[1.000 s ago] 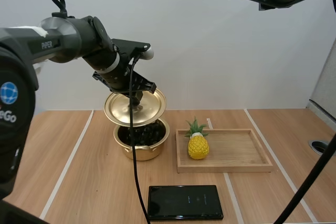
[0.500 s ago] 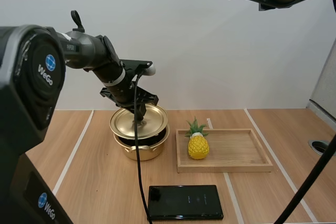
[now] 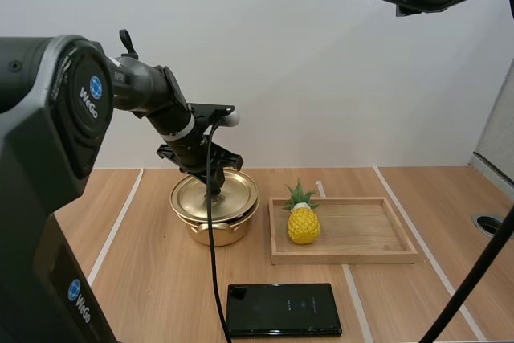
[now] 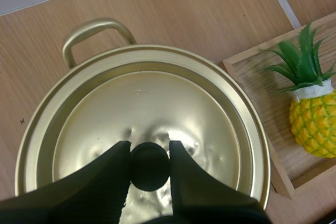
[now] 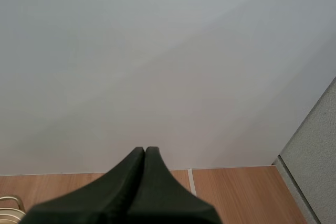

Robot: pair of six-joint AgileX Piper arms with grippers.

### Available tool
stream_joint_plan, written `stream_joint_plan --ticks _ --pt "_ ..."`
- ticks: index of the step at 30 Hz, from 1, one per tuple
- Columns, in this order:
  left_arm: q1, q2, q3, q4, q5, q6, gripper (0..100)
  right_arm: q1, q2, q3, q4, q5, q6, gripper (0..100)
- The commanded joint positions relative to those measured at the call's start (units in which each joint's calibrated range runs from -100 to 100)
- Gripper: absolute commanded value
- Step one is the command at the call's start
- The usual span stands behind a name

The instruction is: Open the pot, put the grape inside, and close it

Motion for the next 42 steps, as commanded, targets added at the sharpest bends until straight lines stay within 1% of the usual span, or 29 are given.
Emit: stream_joint_plan --ticks 1,10,16,24,32,42 --pt "-0.1 -0.1 0.1 -1.36 -1.43 0.51 0 -0.17 -0.87 -0.39 -0.3 -0.35 0.03 0" --pt "-0.1 -0.1 0.1 -1.36 -3.37 0.69 0 -0.17 -0.87 -0.39 -0.3 -0.18 0.03 0" --pt "-0.1 -0.1 0.1 -1.36 -0.39 2.77 0 -0.17 -0.87 -0.39 -0.3 -0.18 0.03 0" --pt "-0.1 -0.1 0.57 -1.36 1.07 2.77 0 -0.17 -0.87 -0.39 -0.3 0.34 0.03 0" --pt "-0.1 -0.1 5.49 -1.36 -5.29 4.99 0 -0.17 -0.87 -0.39 -0.3 0.67 0.03 0" --pt "-0.1 -0.1 5.66 -1.36 -4.37 4.99 0 -0.17 -0.87 -0.39 -0.3 1.69 0.03 0"
